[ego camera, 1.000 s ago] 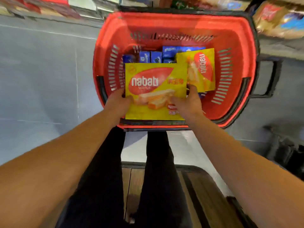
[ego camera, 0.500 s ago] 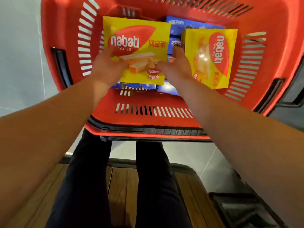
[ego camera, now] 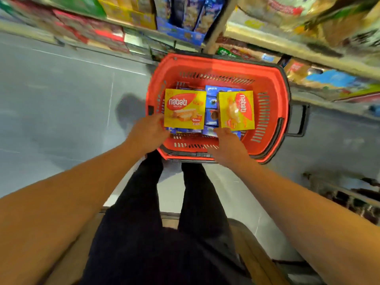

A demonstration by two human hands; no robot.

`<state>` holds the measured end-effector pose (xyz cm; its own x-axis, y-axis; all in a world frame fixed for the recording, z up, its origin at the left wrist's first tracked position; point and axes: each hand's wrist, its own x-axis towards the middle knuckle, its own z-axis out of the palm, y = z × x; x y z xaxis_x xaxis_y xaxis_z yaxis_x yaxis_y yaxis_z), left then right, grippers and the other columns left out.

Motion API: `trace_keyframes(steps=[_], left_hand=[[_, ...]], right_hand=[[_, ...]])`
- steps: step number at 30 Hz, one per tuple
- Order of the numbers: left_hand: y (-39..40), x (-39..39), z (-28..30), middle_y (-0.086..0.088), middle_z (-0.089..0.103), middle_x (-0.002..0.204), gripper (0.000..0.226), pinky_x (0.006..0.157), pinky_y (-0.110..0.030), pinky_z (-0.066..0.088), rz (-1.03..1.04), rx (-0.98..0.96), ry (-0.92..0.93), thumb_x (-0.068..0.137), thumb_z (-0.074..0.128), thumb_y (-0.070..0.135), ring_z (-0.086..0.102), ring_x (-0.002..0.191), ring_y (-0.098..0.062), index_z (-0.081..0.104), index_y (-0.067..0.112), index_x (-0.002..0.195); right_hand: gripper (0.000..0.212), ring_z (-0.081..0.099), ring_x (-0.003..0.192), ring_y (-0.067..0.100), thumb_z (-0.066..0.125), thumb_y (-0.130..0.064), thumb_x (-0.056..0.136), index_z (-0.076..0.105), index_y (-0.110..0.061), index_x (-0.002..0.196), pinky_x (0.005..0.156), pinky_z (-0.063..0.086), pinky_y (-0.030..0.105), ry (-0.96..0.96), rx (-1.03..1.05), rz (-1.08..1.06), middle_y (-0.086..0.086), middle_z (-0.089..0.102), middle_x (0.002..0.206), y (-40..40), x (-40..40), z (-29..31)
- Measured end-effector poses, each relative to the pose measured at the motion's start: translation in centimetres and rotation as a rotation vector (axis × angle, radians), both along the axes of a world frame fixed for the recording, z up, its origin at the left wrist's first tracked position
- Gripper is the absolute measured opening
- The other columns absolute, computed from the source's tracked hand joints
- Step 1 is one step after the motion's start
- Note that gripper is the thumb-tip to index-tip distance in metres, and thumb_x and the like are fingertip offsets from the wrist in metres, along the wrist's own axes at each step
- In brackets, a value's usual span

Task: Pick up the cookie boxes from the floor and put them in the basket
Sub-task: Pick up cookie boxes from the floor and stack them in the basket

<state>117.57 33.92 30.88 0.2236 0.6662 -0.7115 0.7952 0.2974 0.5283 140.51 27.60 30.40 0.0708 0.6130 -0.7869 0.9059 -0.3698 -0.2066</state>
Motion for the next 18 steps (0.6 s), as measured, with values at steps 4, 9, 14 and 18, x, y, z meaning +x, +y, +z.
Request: trace_keyframes(steps=[4,9,14,18], left_hand=[[-1.6,-2.2,7.5,-0.015,0.064,0.119,0.043,0.082,-0.028,0.040,-0.023,0.066,0.022,0.086,0.060,0.037,0.059,0.109,-0.033,0.059,0.011,0.121],[-4.9,-3.7,14.4,-0.019,0.057,0.132,0.064,0.097,-0.034,0.040,-0.032,0.113,0.049,0.083,0.054,0.048,0.052,0.121,-0.033,0.054,0.002,0.129],[-8.6,-6.8,16.6,-0.008,0.032,0.154,0.073,0.113,-0.035,0.029,0.175,0.175,0.172,0.089,0.061,0.039,0.033,0.140,-0.025,0.028,0.014,0.150],[-11.5,-9.4,18.7,-0.008,0.029,0.156,0.073,0.112,-0.031,0.026,0.339,0.241,0.216,0.090,0.061,0.035,0.030,0.142,-0.024,0.027,0.013,0.150]], right_hand=[[0.071,0.046,0.128,0.034,0.068,-0.036,0.079,0.043,-0.013,0.141,0.100,0.047,0.045,0.021,0.157,0.066,0.015,0.045,0.141,0.9,-3.2,6.4],[0.074,0.042,0.131,0.035,0.068,-0.037,0.081,0.041,-0.009,0.144,0.107,0.038,0.038,0.034,0.323,0.300,0.014,0.044,0.144,1.4,-5.8,11.5],[0.075,0.038,0.135,0.031,0.066,-0.044,0.081,0.039,-0.013,0.145,0.111,0.033,0.038,0.035,0.399,0.618,0.009,0.040,0.148,0.7,-8.0,14.7],[0.079,0.037,0.134,0.030,0.064,-0.051,0.078,0.040,-0.014,0.143,0.114,0.031,0.038,0.057,0.456,0.840,0.009,0.041,0.147,1.1,-12.0,16.1]])
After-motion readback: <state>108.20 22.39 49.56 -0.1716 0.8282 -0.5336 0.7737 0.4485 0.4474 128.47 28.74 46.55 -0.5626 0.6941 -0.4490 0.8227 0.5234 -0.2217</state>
